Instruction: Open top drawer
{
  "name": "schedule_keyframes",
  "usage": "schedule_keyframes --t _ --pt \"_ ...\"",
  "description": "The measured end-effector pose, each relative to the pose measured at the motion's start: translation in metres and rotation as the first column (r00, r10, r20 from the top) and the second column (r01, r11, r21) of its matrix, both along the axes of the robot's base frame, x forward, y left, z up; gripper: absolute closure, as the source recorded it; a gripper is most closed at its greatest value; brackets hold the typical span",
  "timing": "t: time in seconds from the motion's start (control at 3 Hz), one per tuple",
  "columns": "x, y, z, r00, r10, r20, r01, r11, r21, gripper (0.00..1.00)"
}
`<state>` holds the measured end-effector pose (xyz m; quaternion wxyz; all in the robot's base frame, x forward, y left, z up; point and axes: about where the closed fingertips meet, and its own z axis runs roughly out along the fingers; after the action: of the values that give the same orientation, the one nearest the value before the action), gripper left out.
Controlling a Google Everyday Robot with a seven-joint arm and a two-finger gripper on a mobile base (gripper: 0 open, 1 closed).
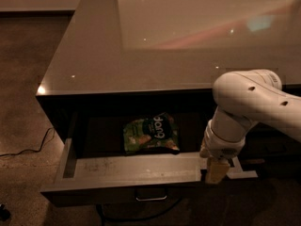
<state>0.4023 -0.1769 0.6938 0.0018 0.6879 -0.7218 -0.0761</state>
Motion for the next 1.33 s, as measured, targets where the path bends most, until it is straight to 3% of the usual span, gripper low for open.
schedule_keyframes --t 0.67,1.0,1.33 --pt "0.014 0.006 -0.022 0.9998 -0.013 -0.012 0.014 0.998 0.058 0.88" --pt "0.025 0.009 -0.026 0.9999 -0.011 -0.004 0.011 0.998 0.064 1.00" --pt "0.030 0.014 -0.030 1.0000 0.001 -0.004 -0.001 0.998 0.062 1.00"
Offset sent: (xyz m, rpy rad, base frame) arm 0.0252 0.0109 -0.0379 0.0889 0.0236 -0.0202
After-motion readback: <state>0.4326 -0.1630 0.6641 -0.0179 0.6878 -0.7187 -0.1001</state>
